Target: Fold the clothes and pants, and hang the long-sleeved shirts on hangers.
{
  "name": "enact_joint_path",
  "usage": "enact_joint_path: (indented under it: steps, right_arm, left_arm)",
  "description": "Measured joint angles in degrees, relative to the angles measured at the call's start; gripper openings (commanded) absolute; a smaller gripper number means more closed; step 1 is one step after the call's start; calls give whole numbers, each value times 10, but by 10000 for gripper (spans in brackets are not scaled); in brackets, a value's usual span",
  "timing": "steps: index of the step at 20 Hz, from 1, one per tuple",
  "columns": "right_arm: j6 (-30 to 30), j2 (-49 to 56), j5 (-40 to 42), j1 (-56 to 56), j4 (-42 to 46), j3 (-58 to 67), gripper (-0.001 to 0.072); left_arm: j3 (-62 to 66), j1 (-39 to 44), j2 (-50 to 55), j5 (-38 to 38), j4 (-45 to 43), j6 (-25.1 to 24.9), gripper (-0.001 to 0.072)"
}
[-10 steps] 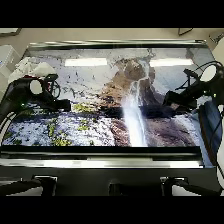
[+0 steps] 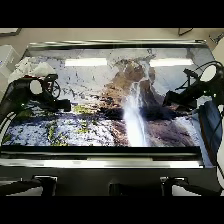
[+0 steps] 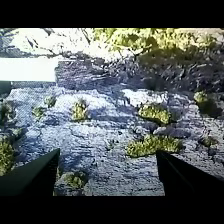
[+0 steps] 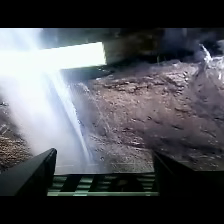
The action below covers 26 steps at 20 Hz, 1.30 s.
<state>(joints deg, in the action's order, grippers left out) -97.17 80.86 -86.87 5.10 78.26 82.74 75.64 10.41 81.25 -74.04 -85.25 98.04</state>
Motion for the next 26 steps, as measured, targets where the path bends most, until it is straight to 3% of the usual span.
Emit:
enact_joint_path:
  steps: [9, 13, 16, 18, 20, 21, 22, 26]
  right_arm:
    - [-2, 0, 40, 0, -11, 0, 696]
    - [-2, 0, 73, 0, -14, 0, 686]
    - [0, 0, 114, 0, -15, 0, 685]
    - [7, 1, 136, 0, -15, 0, 673]
    - [15, 3, 145, 0, -13, 0, 646]
    - [17, 5, 145, 0, -13, 0, 574]
    - [20, 6, 145, 0, -12, 0, 548]
    - [23, 11, 138, 0, -11, 0, 562]
  left_arm:
    - [0, 0, 0, 22, 7, 1, 718]
    - [0, 0, 2, 105, 12, 1, 720]
    - [17, -22, 10, 233, 14, 2, 720]
    - [64, -75, 35, 293, 18, 13, 720]
    - [125, -156, 74, 295, 53, 42, 720]
    - [148, -201, 96, 279, 83, 52, 720]
    - [166, -247, 118, 257, 120, 62, 720]
    - [196, -400, 196, 161, 247, 76, 720]
